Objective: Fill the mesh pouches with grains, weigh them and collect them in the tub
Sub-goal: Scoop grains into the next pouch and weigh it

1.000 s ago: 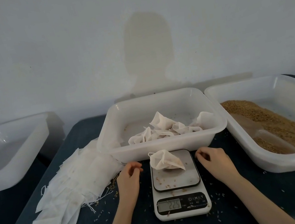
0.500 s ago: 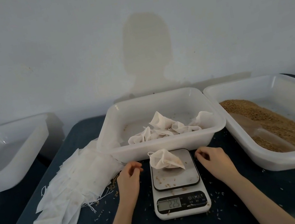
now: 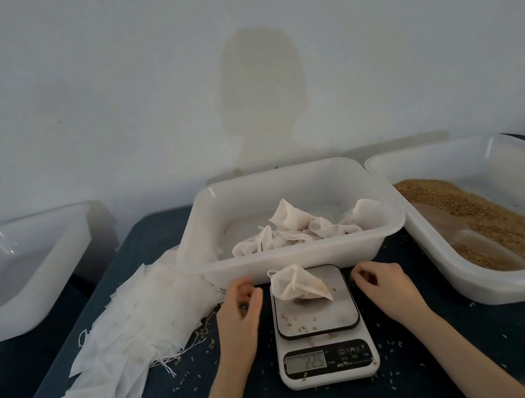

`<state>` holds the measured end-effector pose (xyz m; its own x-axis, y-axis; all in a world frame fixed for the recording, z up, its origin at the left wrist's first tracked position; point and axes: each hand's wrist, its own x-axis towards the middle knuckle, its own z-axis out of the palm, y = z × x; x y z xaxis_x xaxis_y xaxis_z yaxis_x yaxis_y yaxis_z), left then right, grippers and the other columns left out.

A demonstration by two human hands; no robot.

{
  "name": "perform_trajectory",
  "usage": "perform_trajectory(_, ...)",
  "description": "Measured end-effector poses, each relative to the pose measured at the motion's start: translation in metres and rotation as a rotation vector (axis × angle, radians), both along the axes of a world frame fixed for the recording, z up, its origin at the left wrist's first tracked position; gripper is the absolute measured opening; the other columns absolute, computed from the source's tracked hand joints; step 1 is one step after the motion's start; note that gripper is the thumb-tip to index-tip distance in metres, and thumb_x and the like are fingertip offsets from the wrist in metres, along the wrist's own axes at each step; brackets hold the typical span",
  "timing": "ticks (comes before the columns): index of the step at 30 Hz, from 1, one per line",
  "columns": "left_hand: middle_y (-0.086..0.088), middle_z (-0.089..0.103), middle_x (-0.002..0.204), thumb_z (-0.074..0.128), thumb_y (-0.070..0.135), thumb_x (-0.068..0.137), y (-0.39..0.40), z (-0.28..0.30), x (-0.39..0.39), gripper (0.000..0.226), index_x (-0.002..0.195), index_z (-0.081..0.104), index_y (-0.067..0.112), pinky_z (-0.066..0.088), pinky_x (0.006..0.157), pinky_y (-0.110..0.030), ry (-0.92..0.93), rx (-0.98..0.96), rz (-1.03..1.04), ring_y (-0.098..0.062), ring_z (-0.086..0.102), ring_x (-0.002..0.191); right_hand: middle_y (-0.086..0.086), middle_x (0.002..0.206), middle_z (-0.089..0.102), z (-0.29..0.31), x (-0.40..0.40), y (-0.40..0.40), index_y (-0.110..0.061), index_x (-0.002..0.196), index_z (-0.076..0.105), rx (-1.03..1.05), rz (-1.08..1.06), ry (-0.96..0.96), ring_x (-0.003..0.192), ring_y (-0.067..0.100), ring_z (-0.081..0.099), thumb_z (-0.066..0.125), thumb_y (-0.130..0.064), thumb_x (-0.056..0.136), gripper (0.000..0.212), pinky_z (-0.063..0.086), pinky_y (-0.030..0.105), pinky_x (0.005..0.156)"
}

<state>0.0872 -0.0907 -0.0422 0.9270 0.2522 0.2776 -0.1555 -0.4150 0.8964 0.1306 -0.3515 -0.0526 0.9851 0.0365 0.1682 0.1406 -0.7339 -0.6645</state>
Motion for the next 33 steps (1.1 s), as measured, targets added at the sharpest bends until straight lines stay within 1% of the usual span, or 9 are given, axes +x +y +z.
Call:
perform_trajectory(6,0.029,0.045,0.112,0.060,0.058,0.072,-0.015,0.008,-0.003,0.055,0.121,0.044,0.039,0.040,0.075,-0.006,-0.133,0.397,-0.155,0.006,0.048,0.097,-0.014,0.068,0.062,0.000,0.000,0.001,-0.039,0.076,0.062,0.012,-0.008,0.024,0.064,-0.002,0.058,0.060,-0.030,0.090,0.017,0.042,0.014,0.053)
perform_trajectory(8,0.030,0.044,0.114,0.061,0.056,0.077,-0.020,0.014,0.001,0.054,0.125,0.043,0.039,0.038,0.081,-0.003,-0.131,0.445,-0.178,0.014,0.045,0.102,-0.015,0.067,0.062,0.001,0.000,0.000,-0.038,0.076,0.063,0.016,-0.003,0.028,0.064,-0.003,0.058,0.059,-0.030,0.090,0.017,0.043,0.015,0.054)
perform_trajectory(11,0.020,0.056,0.105,0.062,0.034,0.089,-0.024,0.028,0.010,0.030,0.118,0.058,0.026,0.043,0.086,-0.012,-0.124,0.493,-0.193,0.011,0.051,0.090,-0.014,0.067,0.063,0.002,0.000,0.000,-0.036,0.075,0.064,0.027,-0.004,0.042,0.063,0.000,0.058,0.059,-0.030,0.090,0.017,0.044,0.017,0.053)
perform_trajectory(15,0.023,0.056,0.082,0.061,0.022,0.091,-0.028,0.058,0.016,0.015,0.104,0.067,0.018,0.043,0.073,-0.005,-0.194,0.413,-0.158,0.010,0.055,0.074,-0.016,0.068,0.063,0.001,0.001,-0.001,-0.034,0.075,0.065,0.047,0.015,0.036,0.064,0.002,0.059,0.060,-0.028,0.090,0.017,0.047,0.018,0.054)
perform_trajectory(19,0.012,0.063,0.077,0.062,0.018,0.090,-0.019,0.096,0.024,0.008,0.094,0.066,0.024,0.046,0.055,-0.009,-0.195,0.076,-0.027,-0.005,0.062,0.063,-0.019,0.069,0.063,-0.002,0.001,-0.001,-0.034,0.075,0.065,0.049,0.023,0.021,0.064,0.003,0.059,0.061,-0.027,0.090,0.017,0.051,0.022,0.057)
perform_trajectory(24,0.016,0.061,0.076,0.057,0.014,0.091,-0.005,0.127,0.049,0.013,0.085,0.060,0.026,0.041,0.062,-0.005,-0.373,0.076,0.200,0.006,0.059,0.070,-0.014,0.067,0.063,-0.003,0.002,-0.001,-0.032,0.075,0.065,0.041,0.026,0.018,0.065,0.004,0.059,0.061,-0.028,0.090,0.016,0.053,0.025,0.060)
perform_trajectory(29,0.000,0.066,0.093,0.051,0.010,0.092,-0.001,0.105,0.079,0.016,0.096,0.066,0.013,0.044,0.072,-0.020,0.094,0.430,0.064,-0.015,0.060,0.085,-0.013,0.070,0.065,-0.002,0.001,-0.002,-0.033,0.077,0.066,0.045,0.036,0.032,0.067,0.001,0.060,0.060,-0.027,0.090,0.016,0.053,0.023,0.061)
perform_trajectory(31,-0.001,0.063,0.089,0.047,0.015,0.094,0.001,0.099,0.082,0.020,0.089,0.066,0.014,0.042,0.075,-0.027,0.322,0.679,-0.046,-0.019,0.056,0.085,-0.014,0.070,0.064,-0.001,0.001,-0.002,-0.033,0.076,0.065,0.050,0.039,0.029,0.066,0.001,0.060,0.060,-0.026,0.090,0.017,0.052,0.022,0.060)
perform_trajectory(33,-0.004,0.059,0.080,0.044,0.023,0.097,0.003,0.099,0.082,0.028,0.084,0.066,0.012,0.039,0.068,-0.030,0.416,0.761,-0.113,-0.019,0.051,0.077,-0.014,0.070,0.065,-0.001,0.001,-0.002,-0.033,0.076,0.066,0.053,0.039,0.030,0.066,0.002,0.060,0.060,-0.026,0.091,0.017,0.052,0.022,0.060)
